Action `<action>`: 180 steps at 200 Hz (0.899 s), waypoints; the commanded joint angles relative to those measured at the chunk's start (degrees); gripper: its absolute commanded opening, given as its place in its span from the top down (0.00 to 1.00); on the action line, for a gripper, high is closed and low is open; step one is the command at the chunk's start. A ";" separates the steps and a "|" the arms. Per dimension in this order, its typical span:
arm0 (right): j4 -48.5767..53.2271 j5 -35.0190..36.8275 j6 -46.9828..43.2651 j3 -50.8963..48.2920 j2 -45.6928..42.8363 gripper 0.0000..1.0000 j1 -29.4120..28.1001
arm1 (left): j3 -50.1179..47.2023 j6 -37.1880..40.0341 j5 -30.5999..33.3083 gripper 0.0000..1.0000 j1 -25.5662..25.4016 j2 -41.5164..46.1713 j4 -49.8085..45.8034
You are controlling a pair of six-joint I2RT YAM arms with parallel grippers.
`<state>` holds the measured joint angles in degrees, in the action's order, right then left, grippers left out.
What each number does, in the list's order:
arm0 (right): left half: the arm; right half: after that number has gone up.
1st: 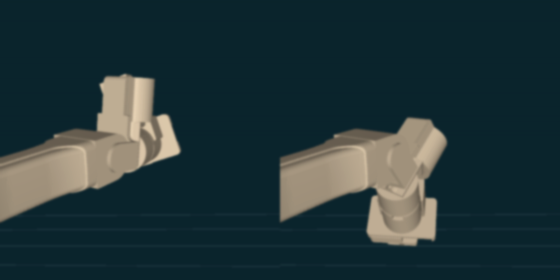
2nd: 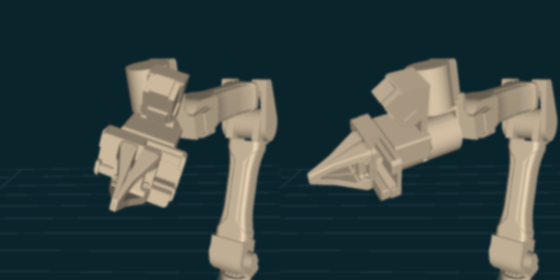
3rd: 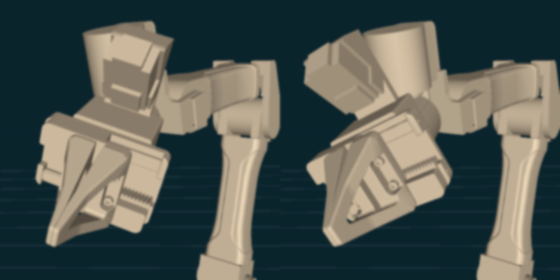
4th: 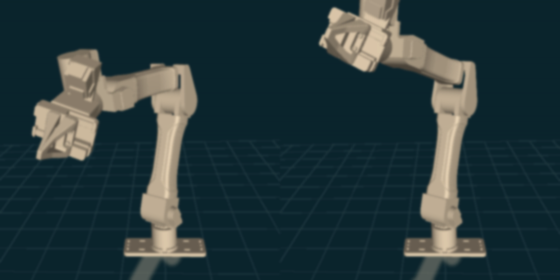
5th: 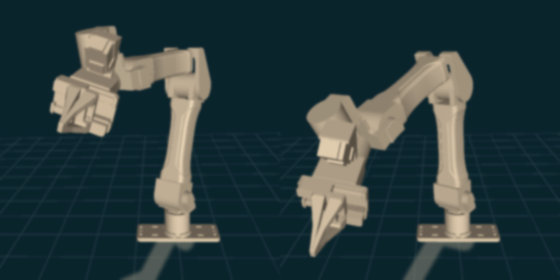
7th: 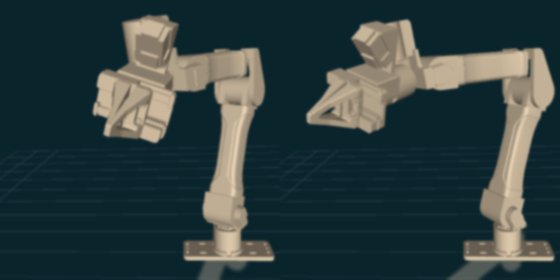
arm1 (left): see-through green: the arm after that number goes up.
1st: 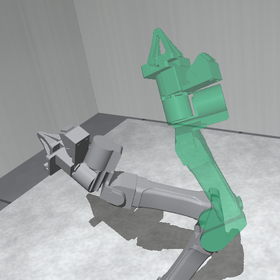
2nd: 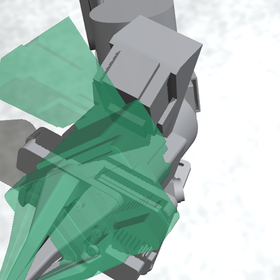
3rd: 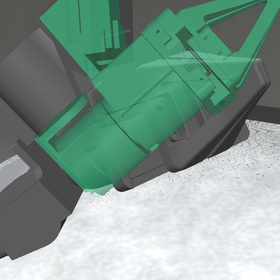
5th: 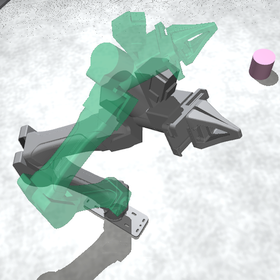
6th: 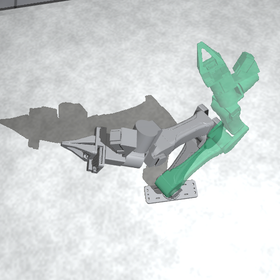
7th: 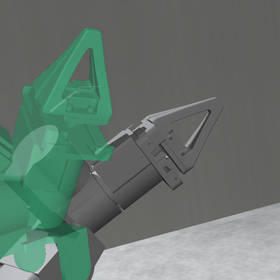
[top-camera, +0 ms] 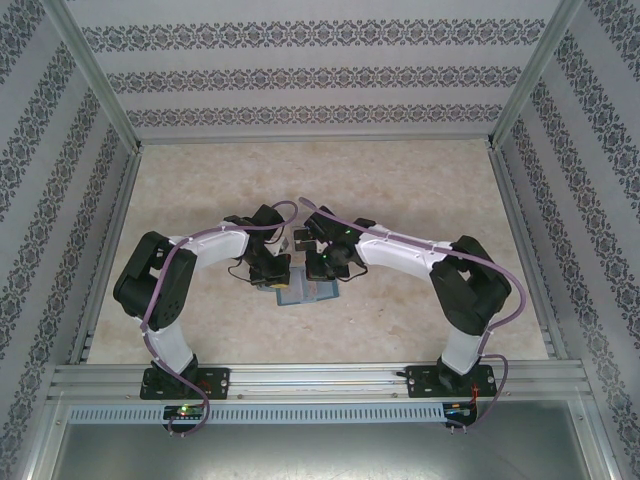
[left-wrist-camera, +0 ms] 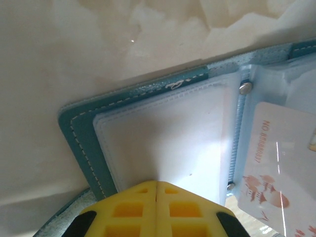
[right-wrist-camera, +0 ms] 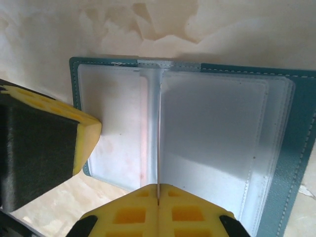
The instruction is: Take the credit cards out of the card holder
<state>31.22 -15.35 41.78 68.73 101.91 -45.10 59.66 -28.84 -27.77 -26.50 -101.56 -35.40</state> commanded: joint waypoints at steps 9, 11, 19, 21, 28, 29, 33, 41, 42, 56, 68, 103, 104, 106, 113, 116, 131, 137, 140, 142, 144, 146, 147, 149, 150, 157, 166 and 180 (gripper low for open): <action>2.51 1.65 -2.63 1.85 -2.66 0.95 1.30 | 1.36 1.06 3.83 0.97 0.56 1.60 -3.01; 2.52 1.69 -2.72 1.85 -2.74 0.95 1.37 | 1.34 1.02 3.81 0.97 0.55 1.66 -3.08; 2.68 1.63 -3.45 1.95 -3.15 0.96 1.79 | 1.59 1.06 3.98 0.97 0.49 1.96 -3.25; 2.74 1.62 -3.65 1.94 -3.24 0.96 1.84 | 1.64 1.06 3.96 0.97 0.55 2.04 -3.27; 2.83 1.32 -4.49 1.98 -3.46 0.96 2.29 | 1.72 1.07 4.09 0.97 0.56 2.30 -3.35; 2.86 1.26 -4.63 2.05 -3.46 0.96 2.29 | 1.70 1.07 4.11 0.97 0.52 2.32 -3.35; 2.92 0.98 -5.27 2.10 -3.55 0.96 2.52 | 1.72 1.02 4.07 0.97 0.55 2.48 -3.36; 3.17 0.07 -6.81 2.35 -3.49 0.96 2.93 | 1.69 1.01 4.07 0.97 0.55 2.68 -3.32; 3.25 -0.07 -7.02 2.45 -3.48 0.96 2.92 | 1.69 1.04 4.05 0.97 0.56 2.72 -3.34; 3.92 -1.63 -11.06 3.20 -3.50 0.97 3.25 | 1.43 0.89 4.03 0.97 0.58 3.11 -3.08; 4.41 -2.36 -14.81 3.63 -3.65 0.97 3.36 | 1.04 0.72 3.56 0.97 0.59 3.42 -2.69; 9.33 -2.54 -27.05 7.00 -2.33 0.97 3.91 | -0.81 -0.52 1.13 0.97 1.10 4.42 -0.45; 9.45 -2.56 -27.38 7.06 -2.29 0.97 3.90 | -0.88 -0.56 1.05 0.97 1.14 4.48 -0.33; 9.57 -2.75 -28.14 7.22 -2.21 0.97 3.91 | -1.02 -0.64 0.87 0.97 1.18 4.51 -0.19; 10.15 -3.39 -30.64 7.75 -1.99 0.97 3.96 | -1.40 -0.90 0.44 0.97 1.21 4.82 0.31; 10.40 -3.60 -31.80 7.93 -1.84 0.97 3.91 | -1.56 -0.99 0.24 0.97 1.20 4.92 0.39; 12.34 -2.61 -37.73 9.50 -1.21 0.96 3.84 | -2.32 -1.34 -0.10 0.97 1.40 5.64 0.94; 13.18 -1.96 -41.03 10.19 -0.81 0.96 3.80 | -2.63 -1.39 -0.07 0.97 1.45 5.98 1.11; 13.35 -1.79 -42.71 10.32 -0.69 0.95 3.77 | -2.82 -1.47 -0.09 0.97 1.47 6.14 1.18; 13.49 -1.90 -43.86 10.40 -0.67 0.95 3.72 | -2.95 -1.48 -0.05 0.97 1.55 6.25 1.20; 13.62 -1.90 -45.00 10.49 -0.62 0.95 3.75 | -3.03 -1.57 -0.06 0.97 1.56 6.39 1.27; 13.80 -2.12 -46.19 10.58 -0.52 0.95 3.78 | -3.12 -1.53 -0.08 0.97 1.55 6.44 1.33; 13.88 -2.26 -46.80 10.65 -0.45 0.95 3.79 | -3.17 -1.55 -0.09 0.97 1.63 6.50 1.36; 14.13 -2.41 -47.98 10.75 -0.34 0.95 3.73 | -3.31 -1.61 -0.07 0.97 1.67 6.60 1.42; 14.26 -2.45 -48.57 10.82 -0.28 0.95 3.67 | -3.36 -1.63 -0.08 0.97 1.69 6.62 1.45; 15.13 -2.53 -52.41 11.43 -0.14 0.95 3.70 | -3.71 -1.60 -0.09 0.97 1.77 6.93 1.52; 16.04 -2.23 -56.91 12.00 0.04 0.96 3.71 | -4.08 -1.58 -0.04 0.97 2.02 7.15 1.46; 17.32 -1.37 -64.24 12.67 0.20 0.97 3.80 | -4.75 -1.48 0.05 0.97 2.32 7.47 1.48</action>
<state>43.72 -17.41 -4.56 79.20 100.86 -41.74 56.34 -29.78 -26.98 -25.30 -95.74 -34.96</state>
